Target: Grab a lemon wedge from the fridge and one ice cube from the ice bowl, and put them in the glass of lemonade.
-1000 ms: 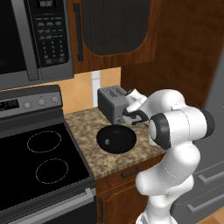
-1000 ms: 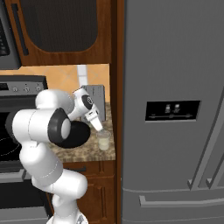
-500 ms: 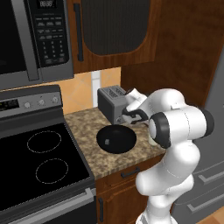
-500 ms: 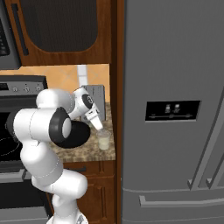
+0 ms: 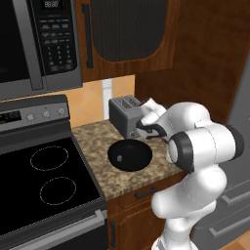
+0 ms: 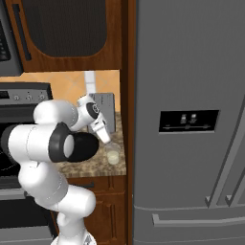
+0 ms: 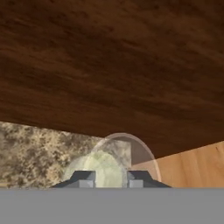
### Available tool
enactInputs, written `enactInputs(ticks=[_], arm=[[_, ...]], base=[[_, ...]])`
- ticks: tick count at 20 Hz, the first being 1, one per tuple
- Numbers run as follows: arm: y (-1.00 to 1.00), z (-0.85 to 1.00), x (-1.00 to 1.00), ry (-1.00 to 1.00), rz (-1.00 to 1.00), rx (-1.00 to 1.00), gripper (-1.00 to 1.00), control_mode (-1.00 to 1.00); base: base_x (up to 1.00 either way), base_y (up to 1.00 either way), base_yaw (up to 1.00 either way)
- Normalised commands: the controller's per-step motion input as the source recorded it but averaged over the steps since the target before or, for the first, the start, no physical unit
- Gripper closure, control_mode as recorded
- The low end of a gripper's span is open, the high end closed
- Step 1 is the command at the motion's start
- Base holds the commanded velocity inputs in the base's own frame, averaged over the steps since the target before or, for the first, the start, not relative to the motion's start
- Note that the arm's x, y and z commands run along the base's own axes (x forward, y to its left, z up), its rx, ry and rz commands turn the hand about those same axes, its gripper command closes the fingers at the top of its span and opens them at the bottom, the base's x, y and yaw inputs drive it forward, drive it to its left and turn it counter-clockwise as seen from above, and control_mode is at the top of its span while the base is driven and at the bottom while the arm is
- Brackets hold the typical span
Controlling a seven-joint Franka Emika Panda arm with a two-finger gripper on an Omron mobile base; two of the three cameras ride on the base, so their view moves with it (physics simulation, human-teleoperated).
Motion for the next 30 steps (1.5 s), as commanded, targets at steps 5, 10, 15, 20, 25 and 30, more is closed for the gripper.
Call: enactInputs(ticks=[5,10,15,20,25,30], arm=[[0.0,0.19,-0.24,-0.01,0.0,0.0,1.0,-1.0],[0.0,0.05,0.02,0.0,0.0,0.0,1.0,-1.0],[0.0,0.0,0.1,0.0,0.0,0.0,1.0,-1.0],[0.0,0.0,0.31,0.0,0.0,0.0,1.0,-1.0],[0.0,0.0,0.15,0.0,0.0,0.0,-1.0,-1.0],[0.0,0.0,0.0,0.0,0.0,0.0,-1.0,-1.0]], base=[[0.0,0.0,0.0],[0.0,0.0,0.0],[0.0,0.0,0.0],[0.0,0.0,0.0],[0.0,0.0,0.0],[0.0,0.0,0.0]])
